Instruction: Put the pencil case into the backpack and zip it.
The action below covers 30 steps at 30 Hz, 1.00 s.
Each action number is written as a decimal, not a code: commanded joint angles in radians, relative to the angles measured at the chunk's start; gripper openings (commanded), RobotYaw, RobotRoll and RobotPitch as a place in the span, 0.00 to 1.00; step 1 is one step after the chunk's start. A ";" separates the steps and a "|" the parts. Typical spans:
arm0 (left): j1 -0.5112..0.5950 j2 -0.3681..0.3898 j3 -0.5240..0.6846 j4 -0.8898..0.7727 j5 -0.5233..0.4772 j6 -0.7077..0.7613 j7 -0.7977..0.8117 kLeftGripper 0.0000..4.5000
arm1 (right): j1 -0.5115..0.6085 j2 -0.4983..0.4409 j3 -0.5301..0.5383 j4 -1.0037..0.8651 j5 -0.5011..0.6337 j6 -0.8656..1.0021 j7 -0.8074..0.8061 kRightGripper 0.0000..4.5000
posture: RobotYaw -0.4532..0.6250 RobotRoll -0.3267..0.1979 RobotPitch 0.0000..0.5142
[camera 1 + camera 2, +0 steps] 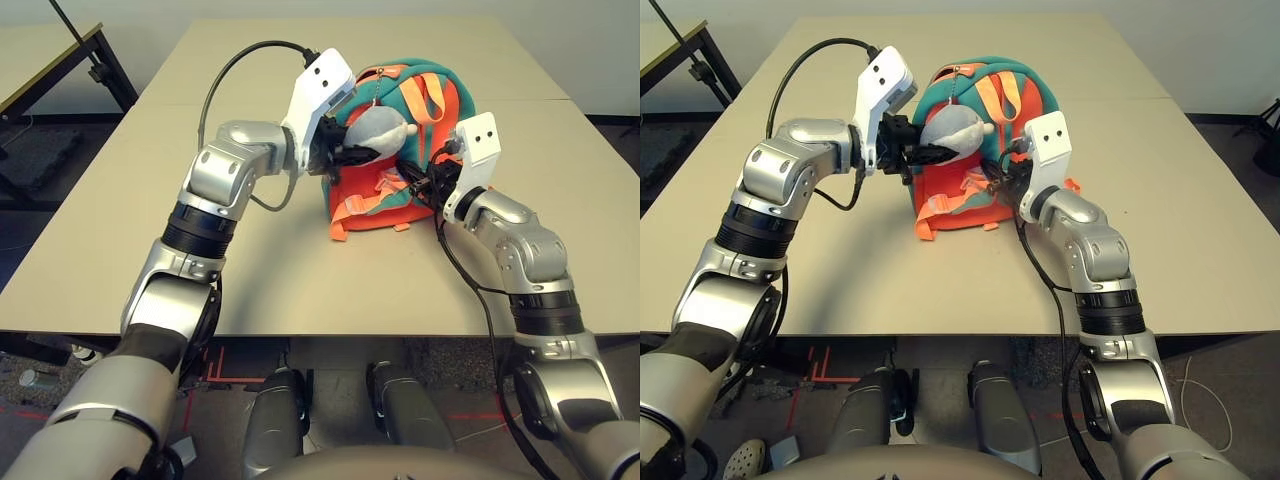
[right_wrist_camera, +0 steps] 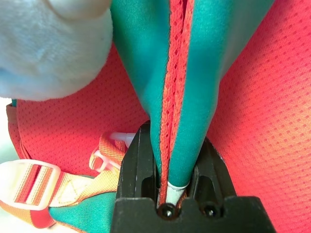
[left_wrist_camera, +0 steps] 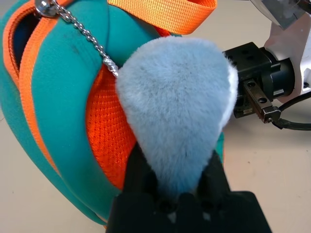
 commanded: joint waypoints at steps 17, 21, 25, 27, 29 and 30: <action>-0.034 0.237 0.284 -0.026 -0.183 0.165 -0.019 0.06 | 0.005 0.021 0.026 0.054 -0.017 -0.019 0.001 0.13 | 0.28 0.62 0.22; 0.012 0.281 0.282 -0.019 -0.186 0.178 -0.014 0.06 | -0.002 0.023 0.029 0.070 -0.019 -0.028 0.004 0.12 | 0.29 0.62 0.21; 0.066 0.289 0.276 -0.019 -0.194 0.194 -0.010 0.06 | -0.012 0.024 0.034 0.086 -0.019 -0.038 0.007 0.12 | 0.29 0.62 0.21; 0.090 0.288 0.273 -0.008 -0.194 0.197 -0.008 0.06 | -0.014 0.024 0.035 0.090 -0.019 -0.040 0.009 0.12 | 0.29 0.62 0.21; 0.116 0.288 0.263 0.005 -0.192 0.199 -0.013 0.06 | -0.013 0.022 0.036 0.091 -0.018 -0.041 0.011 0.12 | 0.29 0.62 0.21; 0.129 0.287 0.256 0.012 -0.191 0.200 -0.018 0.06 | -0.013 0.022 0.036 0.091 -0.018 -0.042 0.011 0.12 | 0.29 0.62 0.21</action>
